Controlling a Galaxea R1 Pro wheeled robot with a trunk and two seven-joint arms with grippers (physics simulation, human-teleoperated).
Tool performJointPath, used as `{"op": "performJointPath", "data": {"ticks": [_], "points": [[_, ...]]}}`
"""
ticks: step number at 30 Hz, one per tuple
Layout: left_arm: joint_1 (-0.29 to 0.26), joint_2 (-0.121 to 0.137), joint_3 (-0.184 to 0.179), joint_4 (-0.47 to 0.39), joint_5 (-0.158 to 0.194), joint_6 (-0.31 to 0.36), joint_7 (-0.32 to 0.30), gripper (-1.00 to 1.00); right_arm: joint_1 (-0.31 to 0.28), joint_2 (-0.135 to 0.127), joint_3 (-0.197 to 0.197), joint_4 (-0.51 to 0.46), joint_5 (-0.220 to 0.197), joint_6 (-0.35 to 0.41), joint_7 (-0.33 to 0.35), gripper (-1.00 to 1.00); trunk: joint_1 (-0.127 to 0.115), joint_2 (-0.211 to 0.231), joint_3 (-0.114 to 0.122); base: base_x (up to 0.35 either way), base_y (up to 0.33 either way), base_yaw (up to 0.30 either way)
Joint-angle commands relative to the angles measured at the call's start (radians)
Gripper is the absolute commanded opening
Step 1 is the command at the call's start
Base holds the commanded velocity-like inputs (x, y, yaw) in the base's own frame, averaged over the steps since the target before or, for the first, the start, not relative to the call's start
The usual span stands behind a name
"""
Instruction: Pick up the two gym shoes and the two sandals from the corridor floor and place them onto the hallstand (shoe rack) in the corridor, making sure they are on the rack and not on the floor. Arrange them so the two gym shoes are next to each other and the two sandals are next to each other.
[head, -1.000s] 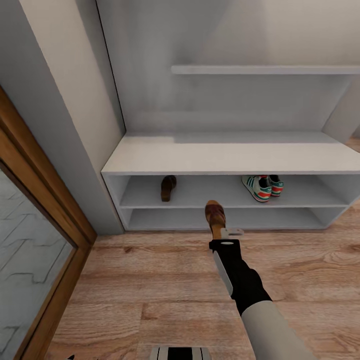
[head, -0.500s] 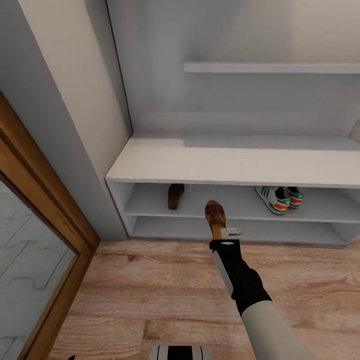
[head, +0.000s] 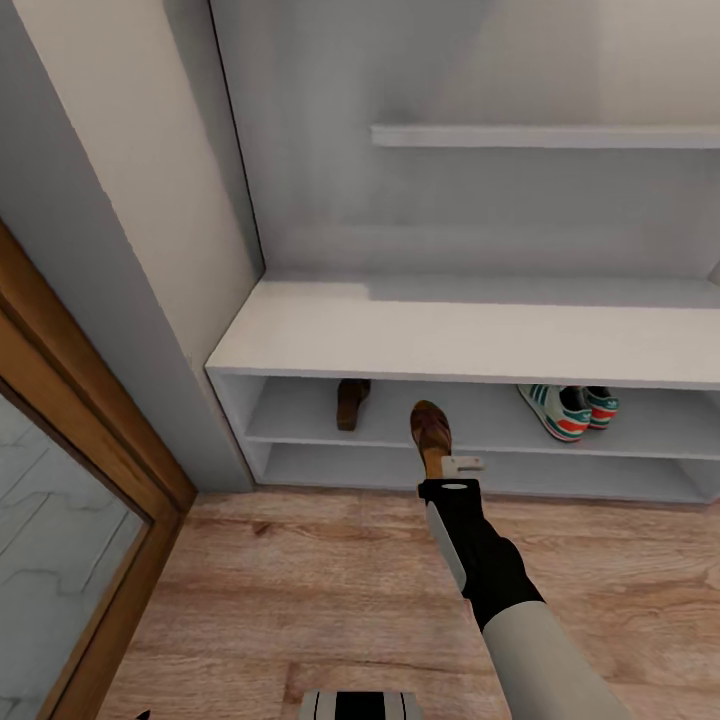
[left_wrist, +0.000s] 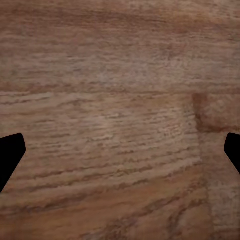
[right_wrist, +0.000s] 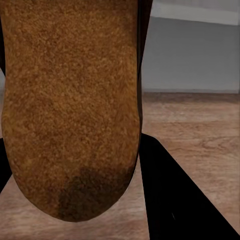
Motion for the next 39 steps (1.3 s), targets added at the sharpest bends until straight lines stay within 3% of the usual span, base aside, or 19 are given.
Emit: {"op": "performJointPath", "data": {"ticks": [1, 23, 39], "points": [[-0.001, 0.0, 0.005, 0.001, 0.005, 0.001, -0.01, 1.0, 0.0, 0.0, 0.002, -0.001, -0.004, 0.005, -0.007, -1.0, 0.0, 0.0, -0.001, 0.309, 0.0, 0.0], [-0.001, 0.0, 0.006, 0.001, 0.005, 0.001, -0.008, 1.0, 0.0, 0.0, 0.0, -0.001, -0.004, 0.005, -0.007, -1.0, 0.0, 0.0, -0.017, 0.047, 0.0, 0.098], [-0.001, 0.0, 0.006, 0.001, 0.005, 0.001, -0.008, 1.0, 0.0, 0.0, 0.003, -0.01, -0.004, 0.009, -0.008, -1.0, 0.0, 0.0, -0.018, 0.09, 0.0, 0.007]]}}
